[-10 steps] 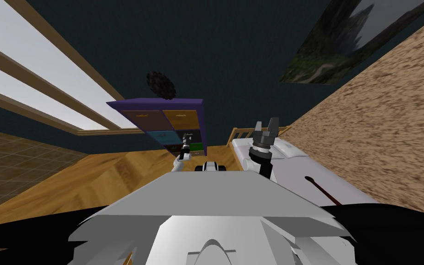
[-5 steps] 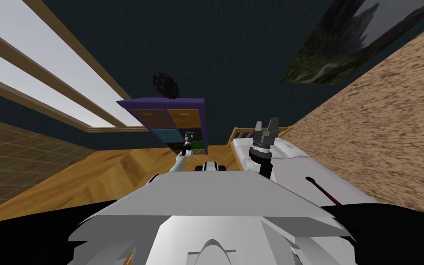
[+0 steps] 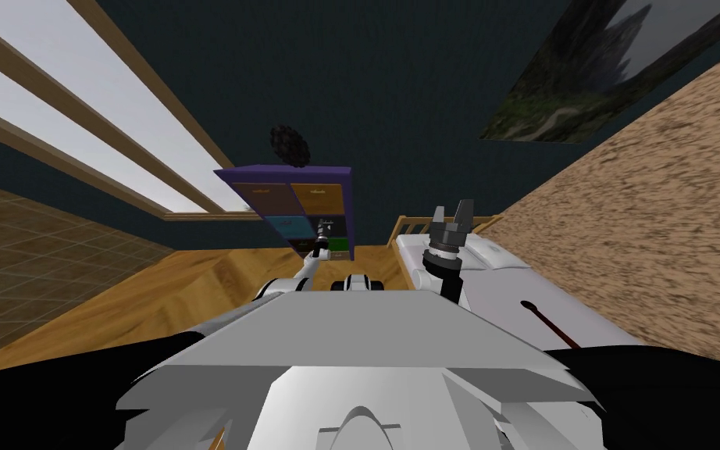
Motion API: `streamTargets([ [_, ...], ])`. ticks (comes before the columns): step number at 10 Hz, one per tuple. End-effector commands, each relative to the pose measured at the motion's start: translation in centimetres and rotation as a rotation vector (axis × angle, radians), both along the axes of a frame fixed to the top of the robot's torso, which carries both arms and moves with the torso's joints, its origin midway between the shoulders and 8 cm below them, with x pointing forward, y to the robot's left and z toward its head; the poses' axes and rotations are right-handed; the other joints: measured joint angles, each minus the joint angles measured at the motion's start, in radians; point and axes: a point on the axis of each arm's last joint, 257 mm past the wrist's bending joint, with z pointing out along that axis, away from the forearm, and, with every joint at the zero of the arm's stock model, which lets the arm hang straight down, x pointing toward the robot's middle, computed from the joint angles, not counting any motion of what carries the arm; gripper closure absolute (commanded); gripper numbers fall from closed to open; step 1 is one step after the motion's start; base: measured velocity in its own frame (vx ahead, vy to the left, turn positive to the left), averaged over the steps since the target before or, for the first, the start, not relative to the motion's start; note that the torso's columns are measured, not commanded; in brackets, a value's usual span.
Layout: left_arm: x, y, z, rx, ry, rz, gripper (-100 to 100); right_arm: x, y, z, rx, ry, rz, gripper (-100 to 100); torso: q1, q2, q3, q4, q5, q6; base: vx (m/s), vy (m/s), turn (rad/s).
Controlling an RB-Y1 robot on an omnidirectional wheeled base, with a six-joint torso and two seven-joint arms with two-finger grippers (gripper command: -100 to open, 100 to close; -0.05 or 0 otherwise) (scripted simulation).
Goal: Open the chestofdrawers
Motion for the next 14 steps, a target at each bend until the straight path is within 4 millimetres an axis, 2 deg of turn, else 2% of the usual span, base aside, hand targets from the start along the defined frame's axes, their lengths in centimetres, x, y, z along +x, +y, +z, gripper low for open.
streamTargets([
  [1, -0.9, 0.2, -1.3, -0.001, 0.028, 0.003, 100, 0.0, 0.0, 0.0, 0.000, 0.000, 0.000, 0, -0.001, -0.002, -0.001, -0.001, 0.000, 0.000, 0.045, -0.008, -0.097],
  [4, -1.1, 0.4, -0.3, 0.000, 0.001, 0.006, 100, 0.0, 0.0, 0.0, 0.000, 0.000, 0.000, 0, 0.002, -0.006, -0.003, 0.001, 0.000, 0.001, 0.023, -0.014, -0.004],
  [5, -2.4, 0.9, -1.7, 0.000, 0.025, 0.013, 100, 0.0, 0.0, 0.0, 0.000, 0.000, 0.000, 0, 0.002, -0.004, -0.002, 0.002, 0.000, 0.001, 0.035, -0.014, -0.091],
  [6, -3.1, 1.5, -1.6, 0.001, 0.015, 0.021, 100, 0.0, 0.0, 0.0, 0.000, 0.000, 0.000, 0, 0.000, -0.004, -0.002, 0.000, 0.000, 0.002, 0.066, 0.002, -0.049],
  [7, -3.0, 1.4, -1.0, 0.002, 0.001, 0.020, 100, 0.0, 0.0, 0.0, 0.000, 0.000, 0.000, 0, 0.001, -0.005, -0.003, -0.001, 0.000, 0.001, 0.044, 0.003, 0.006],
  [8, -4.4, 2.0, -2.2, 0.001, 0.020, 0.028, 100, 0.0, 0.0, 0.0, 0.000, 0.000, 0.000, 0, 0.002, -0.005, -0.003, 0.001, -0.001, 0.000, 0.059, -0.005, -0.068],
  [10, -5.3, 2.5, -3.2, 0.002, 0.037, 0.037, 100, 0.0, 0.0, 0.0, 0.000, 0.000, 0.000, 0, 0.003, -0.010, -0.006, -0.003, 0.001, 0.001, 0.039, -0.010, -0.022],
  [11, -5.0, 2.3, -1.5, 0.003, 0.000, 0.034, 100, 0.0, 0.0, 0.0, 0.000, 0.000, 0.000, 0, 0.003, -0.007, -0.004, -0.003, 0.001, 0.000, 0.017, 0.009, 0.006],
  [12, -6.3, 2.8, -2.5, 0.002, 0.017, 0.040, 100, 0.0, 0.0, 0.0, 0.000, 0.000, 0.000, 0, 0.002, -0.003, -0.002, -0.001, 0.001, 0.000, 0.056, 0.003, -0.078],
  [14, -8.0, 3.3, -2.8, 0.001, 0.019, 0.048, 100, 0.0, 0.0, 0.0, 0.000, 0.000, 0.000, 0, 0.000, -0.002, -0.001, -0.001, 0.000, 0.000, 0.077, -0.005, -0.067],
])
